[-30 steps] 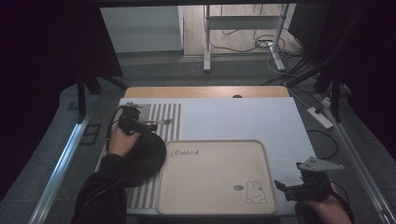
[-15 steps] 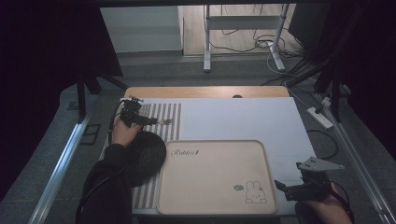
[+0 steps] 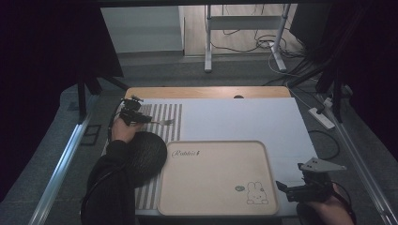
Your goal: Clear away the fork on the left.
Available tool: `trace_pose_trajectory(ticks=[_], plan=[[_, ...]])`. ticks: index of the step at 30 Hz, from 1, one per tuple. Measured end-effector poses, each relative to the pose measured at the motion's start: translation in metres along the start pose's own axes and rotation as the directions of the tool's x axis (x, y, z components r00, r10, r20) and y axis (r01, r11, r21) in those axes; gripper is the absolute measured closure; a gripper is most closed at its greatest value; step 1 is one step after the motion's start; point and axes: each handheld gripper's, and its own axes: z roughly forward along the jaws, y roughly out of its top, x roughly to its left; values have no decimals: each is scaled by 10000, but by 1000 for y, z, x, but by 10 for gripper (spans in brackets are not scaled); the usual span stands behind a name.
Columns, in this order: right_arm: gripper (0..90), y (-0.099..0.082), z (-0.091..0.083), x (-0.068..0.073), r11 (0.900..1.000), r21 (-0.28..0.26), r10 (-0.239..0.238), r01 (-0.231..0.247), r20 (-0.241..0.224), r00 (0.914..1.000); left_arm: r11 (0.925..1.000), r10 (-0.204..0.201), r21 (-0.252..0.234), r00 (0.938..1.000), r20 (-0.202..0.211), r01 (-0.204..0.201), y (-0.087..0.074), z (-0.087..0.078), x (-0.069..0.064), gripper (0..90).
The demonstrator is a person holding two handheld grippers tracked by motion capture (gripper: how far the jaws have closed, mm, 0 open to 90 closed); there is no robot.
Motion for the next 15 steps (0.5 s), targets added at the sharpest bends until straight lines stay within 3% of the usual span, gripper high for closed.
trace_pose_trajectory(ticks=[1,2,3,4,5,7,9,13,15], plan=[[0,0,0,0,10000,0,3,-3,-10,10000,9999,-29,114,10000,-24,30,1,2,2,722],[0,0,0,0,10000,0,3,-3,-10,10000,9999,13,169,9999,-135,-11,2,2,4,722],[0,0,0,0,10000,-3,1,-1,-16,10000,9994,173,313,9990,-422,-160,3,5,7,841],[0,0,0,0,10000,-3,1,-1,-16,10000,9994,173,313,9990,-422,-160,3,5,7,891],[0,0,0,0,10000,-18,6,-6,-33,10000,9991,201,383,9976,-669,-175,4,8,11,891],[0,0,0,-1,10000,-15,24,-24,-34,10000,9990,163,435,9976,-672,-134,5,9,13,892],[0,0,0,-1,10000,-28,31,-31,-52,10000,9979,175,635,9953,-948,-115,4,14,21,892],[0,0,0,-1,10000,-34,22,-22,-67,10000,9961,119,884,9948,-1012,-29,3,19,27,892],[0,0,0,-1,10000,-39,25,-25,-72,10000,9977,-70,667,9963,-854,127,0,19,30,892]])
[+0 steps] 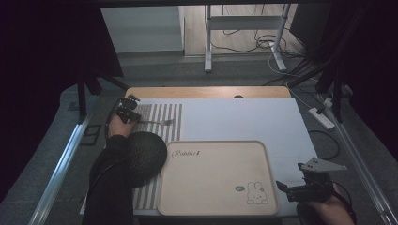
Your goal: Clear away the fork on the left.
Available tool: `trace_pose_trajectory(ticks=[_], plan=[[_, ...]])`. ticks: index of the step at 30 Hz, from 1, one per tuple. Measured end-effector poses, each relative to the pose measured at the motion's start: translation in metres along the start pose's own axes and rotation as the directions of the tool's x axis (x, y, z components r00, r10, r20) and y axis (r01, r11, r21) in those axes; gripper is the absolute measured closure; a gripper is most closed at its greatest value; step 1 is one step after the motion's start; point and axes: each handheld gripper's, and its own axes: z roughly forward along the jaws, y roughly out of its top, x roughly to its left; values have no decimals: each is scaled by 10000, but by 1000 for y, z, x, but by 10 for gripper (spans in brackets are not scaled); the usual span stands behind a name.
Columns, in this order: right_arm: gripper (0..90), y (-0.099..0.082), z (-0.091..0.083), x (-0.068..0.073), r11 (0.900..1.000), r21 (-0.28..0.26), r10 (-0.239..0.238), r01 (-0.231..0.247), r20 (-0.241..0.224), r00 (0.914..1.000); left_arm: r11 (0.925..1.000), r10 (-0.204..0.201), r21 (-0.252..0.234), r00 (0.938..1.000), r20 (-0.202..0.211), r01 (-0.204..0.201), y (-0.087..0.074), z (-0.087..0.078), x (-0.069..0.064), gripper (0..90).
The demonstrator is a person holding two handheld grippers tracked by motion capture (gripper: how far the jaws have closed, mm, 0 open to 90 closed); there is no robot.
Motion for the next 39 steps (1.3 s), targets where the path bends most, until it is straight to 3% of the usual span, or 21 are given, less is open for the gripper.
trace_pose_trajectory(ticks=[5,15,18,24,25,26,27,28,29,31,32,33,34,35,36,37,38,39], plan=[[0,0,0,0,10000,3,-19,19,5,10000,9998,-160,144,9992,379,155,-6,-4,1,893],[0,0,0,1,10000,41,-41,41,-13,10000,9988,273,382,9943,1031,-314,-25,-15,-3,893],[0,0,1,1,10000,50,-49,49,-5,10000,9965,519,578,9899,1320,-600,-28,-18,-6,892],[0,0,1,1,10000,54,-64,64,-24,10000,9958,614,584,9885,1382,-700,-30,-19,-7,892],[0,0,1,1,10000,52,-77,77,-20,10000,9953,678,603,9890,1315,-763,-30,-19,-7,891],[0,0,1,1,9999,54,-87,87,-27,10000,9946,786,598,9922,968,-846,-29,-20,-8,885],[0,0,1,1,9999,50,-94,94,-36,9999,9947,799,573,9928,891,-852,-28,-21,-7,780],[0,0,1,1,9999,50,-94,94,-36,9999,9953,808,450,9924,929,-853,-27,-23,-7,780],[0,0,1,1,10000,48,-85,85,-44,10000,9963,793,270,9927,907,-821,-26,-25,-7,720],[0,0,1,1,10000,50,-51,51,-55,10000,9975,700,14,9926,992,-705,-24,-29,-7,535],[0,0,1,1,10000,47,-58,58,-63,10000,9978,666,-116,9926,1016,-658,-23,-32,-6,397],[0,0,1,1,10000,47,-58,58,-63,10000,9980,616,-220,9920,1101,-595,-22,-33,-6,397],[0,0,1,1,10000,43,-89,89,-69,9999,9980,592,-311,9908,1219,-558,-21,-34,-6,275],[0,0,1,1,10000,43,-89,89,-69,9999,9978,599,-353,9899,1285,-558,-21,-34,-6,275],[0,0,1,1,9999,50,-107,107,-75,9999,9974,673,-345,9849,1593,-626,-20,-34,-7,185],[0,0,1,1,9999,50,-107,107,-75,9999,9974,673,-345,9849,1593,-626,-20,-34,-7,143],[0,0,1,1,9999,55,-107,107,-75,9999,9964,823,-362,9822,1687,-773,-20,-33,-8,143],[0,0,1,1,9999,61,-105,106,-78,9999,9950,991,-305,9815,1638,-954,-17,-32,-12,66]])
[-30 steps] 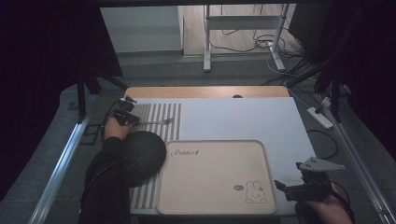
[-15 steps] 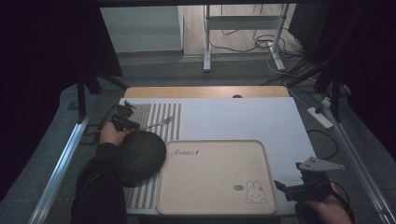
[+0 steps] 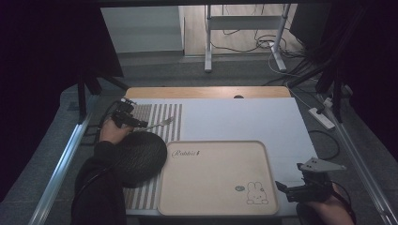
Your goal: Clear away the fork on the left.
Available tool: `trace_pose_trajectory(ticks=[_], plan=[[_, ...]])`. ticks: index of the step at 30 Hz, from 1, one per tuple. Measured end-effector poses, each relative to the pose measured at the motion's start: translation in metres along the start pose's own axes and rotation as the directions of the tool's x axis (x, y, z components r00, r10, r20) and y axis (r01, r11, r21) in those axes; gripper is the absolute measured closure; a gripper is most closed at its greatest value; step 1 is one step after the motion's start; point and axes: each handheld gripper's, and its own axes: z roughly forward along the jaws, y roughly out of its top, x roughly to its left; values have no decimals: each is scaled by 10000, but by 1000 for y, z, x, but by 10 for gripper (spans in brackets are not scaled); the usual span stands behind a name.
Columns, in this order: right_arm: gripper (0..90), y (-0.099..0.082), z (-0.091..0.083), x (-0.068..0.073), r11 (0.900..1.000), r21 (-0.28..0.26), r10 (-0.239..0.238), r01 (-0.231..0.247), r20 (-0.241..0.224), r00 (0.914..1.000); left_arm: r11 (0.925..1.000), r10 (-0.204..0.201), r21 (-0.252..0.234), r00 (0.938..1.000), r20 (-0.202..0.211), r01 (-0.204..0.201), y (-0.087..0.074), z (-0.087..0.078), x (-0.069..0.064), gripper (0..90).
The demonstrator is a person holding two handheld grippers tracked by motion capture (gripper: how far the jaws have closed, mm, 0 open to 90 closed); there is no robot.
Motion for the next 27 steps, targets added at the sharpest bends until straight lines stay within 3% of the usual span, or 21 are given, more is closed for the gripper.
trace_pose_trajectory(ticks=[4,10,18,20,23,25,26,27], plan=[[0,0,0,0,10000,16,6,-6,-1,10000,9998,155,105,9998,160,-157,5,4,-5,0],[0,0,0,0,10000,38,-14,14,16,10000,9987,360,342,9986,397,-374,21,16,-17,0],[0,0,0,0,10000,-21,24,-24,-10,10000,9911,620,1139,9961,621,-688,34,38,-25,0],[0,0,0,0,10000,-24,29,-29,-23,10000,9853,802,1476,9959,413,-855,34,43,-26,0],[0,0,0,0,10000,-11,36,-36,-19,10000,9762,1375,1684,9905,77,-1368,31,46,-28,90],[0,0,0,-1,10000,-7,39,-39,-14,10000,9781,1358,1595,9907,-16,-1338,31,42,-26,130],[0,0,0,0,10000,-16,42,-42,-8,10000,9788,1371,1539,9905,-34,-1350,30,41,-25,264],[0,0,0,0,10000,-16,42,-42,-8,10000,9790,1448,1453,9895,-24,-1429,30,38,-24,264]])
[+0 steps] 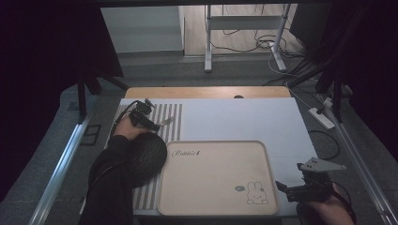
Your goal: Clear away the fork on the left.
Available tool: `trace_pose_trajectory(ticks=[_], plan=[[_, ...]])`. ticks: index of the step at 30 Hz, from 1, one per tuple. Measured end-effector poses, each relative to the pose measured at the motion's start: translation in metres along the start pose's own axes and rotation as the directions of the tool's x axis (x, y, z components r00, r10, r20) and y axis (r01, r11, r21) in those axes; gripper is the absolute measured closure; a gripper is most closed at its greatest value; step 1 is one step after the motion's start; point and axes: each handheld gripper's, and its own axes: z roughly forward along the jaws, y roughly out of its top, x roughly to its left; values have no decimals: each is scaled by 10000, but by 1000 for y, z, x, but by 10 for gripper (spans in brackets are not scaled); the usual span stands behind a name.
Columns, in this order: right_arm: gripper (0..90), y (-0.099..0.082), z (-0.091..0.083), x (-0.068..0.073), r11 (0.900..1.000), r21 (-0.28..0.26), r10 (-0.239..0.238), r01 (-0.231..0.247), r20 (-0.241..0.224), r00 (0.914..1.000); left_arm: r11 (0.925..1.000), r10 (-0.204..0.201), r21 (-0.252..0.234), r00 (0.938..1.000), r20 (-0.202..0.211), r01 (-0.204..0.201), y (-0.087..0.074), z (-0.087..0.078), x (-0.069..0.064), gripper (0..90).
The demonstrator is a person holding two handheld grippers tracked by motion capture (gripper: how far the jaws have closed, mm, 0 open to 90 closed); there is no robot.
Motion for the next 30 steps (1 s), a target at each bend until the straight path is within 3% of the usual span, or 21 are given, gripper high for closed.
trace_pose_trajectory(ticks=[1,3,4,6,7,9,11,12,14,23,30], plan=[[0,0,0,0,10000,14,-46,46,10,10000,10000,65,2,10000,18,-65,-1,-1,1,357],[0,0,0,1,10000,11,-53,53,17,10000,9997,259,20,9997,42,-259,-1,-3,1,379],[0,0,0,0,10000,21,-44,44,9,10000,9992,392,8,9992,103,-392,-2,-3,1,480],[0,0,0,0,10000,14,-28,28,10,10000,9979,649,22,9977,210,-649,-2,-4,0,500],[0,0,0,0,10000,18,-23,23,6,10000,9955,944,17,9954,163,-944,-2,-6,0,660],[0,0,0,0,10000,17,-30,30,5,10000,9946,1035,-17,9939,383,-1035,-2,-6,0,670],[0,0,0,0,10000,18,-35,35,6,10000,9917,1283,-47,9912,316,-1282,-3,-6,-1,735],[0,0,0,0,10000,18,-29,29,-1,10000,9869,1612,-156,9867,205,-1609,-5,-6,-3,827],[0,0,0,0,10000,18,-31,31,-2,10000,9859,1668,-155,9859,158,-1666,-5,-6,-4,862],[0,0,0,0,10000,22,0,0,-3,10000,9832,1788,-424,9836,244,-1777,-8,-6,-1,867],[0,0,0,0,10000,24,25,-25,5,10000,9756,2191,-108,9753,-278,-2195,1,-18,0,867]])
